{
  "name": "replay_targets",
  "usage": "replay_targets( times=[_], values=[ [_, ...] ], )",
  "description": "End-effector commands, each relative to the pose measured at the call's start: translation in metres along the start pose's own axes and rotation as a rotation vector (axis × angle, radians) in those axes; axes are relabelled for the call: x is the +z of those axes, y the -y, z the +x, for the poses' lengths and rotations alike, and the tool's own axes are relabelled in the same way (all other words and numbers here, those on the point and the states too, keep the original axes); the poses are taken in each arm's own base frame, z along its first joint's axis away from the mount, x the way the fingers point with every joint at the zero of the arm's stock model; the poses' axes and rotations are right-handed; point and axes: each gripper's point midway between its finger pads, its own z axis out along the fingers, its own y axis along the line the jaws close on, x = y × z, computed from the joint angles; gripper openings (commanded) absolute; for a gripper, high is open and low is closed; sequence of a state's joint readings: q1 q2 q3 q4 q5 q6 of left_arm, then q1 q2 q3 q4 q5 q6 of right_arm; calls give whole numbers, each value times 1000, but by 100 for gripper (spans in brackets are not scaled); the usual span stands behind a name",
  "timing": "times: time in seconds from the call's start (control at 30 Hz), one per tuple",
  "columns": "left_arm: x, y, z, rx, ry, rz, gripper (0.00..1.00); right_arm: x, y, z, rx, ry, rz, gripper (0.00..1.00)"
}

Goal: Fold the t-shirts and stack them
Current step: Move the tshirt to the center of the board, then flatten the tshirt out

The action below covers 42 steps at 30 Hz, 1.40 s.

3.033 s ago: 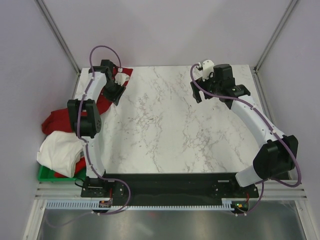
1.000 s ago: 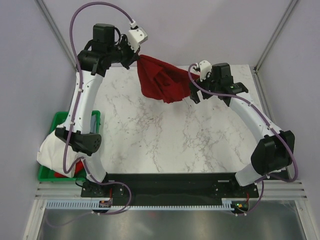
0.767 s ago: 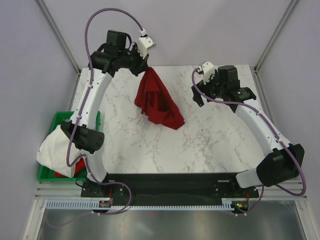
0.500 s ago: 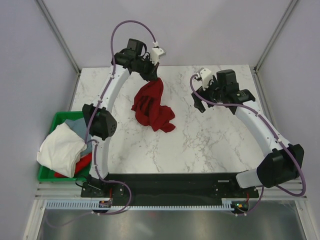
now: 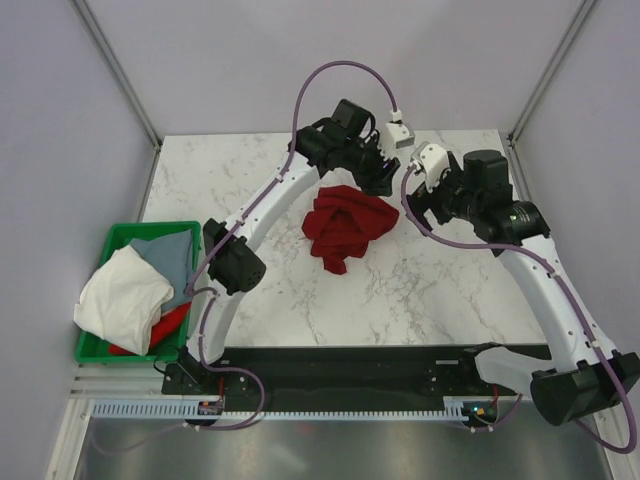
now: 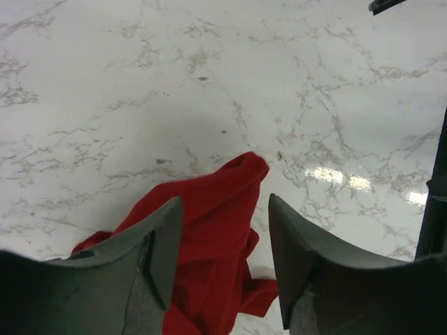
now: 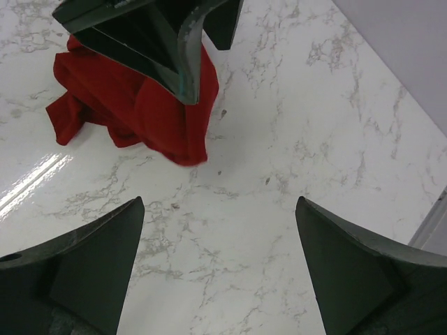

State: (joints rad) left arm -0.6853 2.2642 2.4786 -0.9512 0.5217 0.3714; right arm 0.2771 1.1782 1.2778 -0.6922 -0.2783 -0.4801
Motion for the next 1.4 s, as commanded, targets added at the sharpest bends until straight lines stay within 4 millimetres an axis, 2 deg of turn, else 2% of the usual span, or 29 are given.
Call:
replay_targets(
  times=[0.0,0.1,0.13,0.17,0.2,0.23,0.27,0.3,0.33,0.37,0.4,0.43,0.47,0.5,0.53,0.57,0.6,0.63,0.67,0.7,0.73,0.77,0.8,0.87,0.9,1.17,1.3,1.37],
  values=[
    [-65,-21,-54,-8,138,-204,61,-4,11,-5,-22,20,57,98],
    [-103,-56,-36,-51,99,-378,64,5,7,-18,-5,56,3,97],
    [-122,-79,-23,-98,90,-443,65,14,7,-18,3,50,-18,96],
    [-132,-93,-3,-158,57,-492,65,18,8,-24,13,63,-29,95],
    [-153,-99,2,-182,63,-530,65,25,9,-29,20,75,-37,94],
    [-180,-119,21,-246,59,-587,65,42,8,-24,43,50,-66,94],
    [-190,-122,32,-279,59,-581,64,48,13,-33,51,61,-66,93],
    [-191,-125,60,-341,22,-565,64,58,14,-36,62,63,-75,92],
    [-220,-128,72,-391,42,-591,63,82,14,-25,98,17,-94,90],
    [-214,-119,98,-450,14,-529,63,91,18,-36,103,26,-91,88],
    [-221,-115,107,-473,11,-522,63,102,21,-36,119,14,-96,86],
    [-234,-110,113,-490,24,-529,62,128,20,-24,146,-27,-128,85],
    [-226,-98,134,-531,-9,-485,62,134,27,-42,136,6,-128,82],
    [-225,-90,142,-548,-17,-469,61,159,27,-31,154,-29,-152,81],
    [-230,-78,141,-544,-7,-458,61,166,33,-50,148,8,-156,77],
    [-220,-66,154,-574,-25,-415,61,177,32,-53,151,10,-171,75],
    [-218,-59,159,-586,-26,-399,61,202,29,-40,167,-22,-197,74],
    [-217,-53,161,-596,-21,-389,61,208,34,-55,165,9,-193,73],
    [-216,-42,168,-605,-26,-374,61,218,31,-56,167,9,-208,72],
    [-217,-38,169,-597,-23,-374,61,240,26,-41,181,-23,-228,72],
    [-219,-38,175,-595,-37,-390,61,245,29,-50,176,-3,-228,71],
    [-221,-34,178,-592,-43,-394,61,253,27,-49,179,0,-235,71],
    [-224,-35,182,-600,-45,-409,61,268,23,-37,187,-22,-248,70],
    [-228,-35,186,-613,-47,-419,61,279,23,-34,192,-21,-252,69],
    [-231,-37,189,-624,-47,-428,61,289,17,-24,202,-39,-268,68],
    [-242,-45,209,-671,-67,-474,61,316,0,6,239,-92,-317,64],
    [-248,-48,214,-681,-68,-495,61,330,0,15,248,-104,-309,54],
    [-251,-48,216,-689,-69,-502,61,333,2,14,249,-99,-298,40]
  ],
)
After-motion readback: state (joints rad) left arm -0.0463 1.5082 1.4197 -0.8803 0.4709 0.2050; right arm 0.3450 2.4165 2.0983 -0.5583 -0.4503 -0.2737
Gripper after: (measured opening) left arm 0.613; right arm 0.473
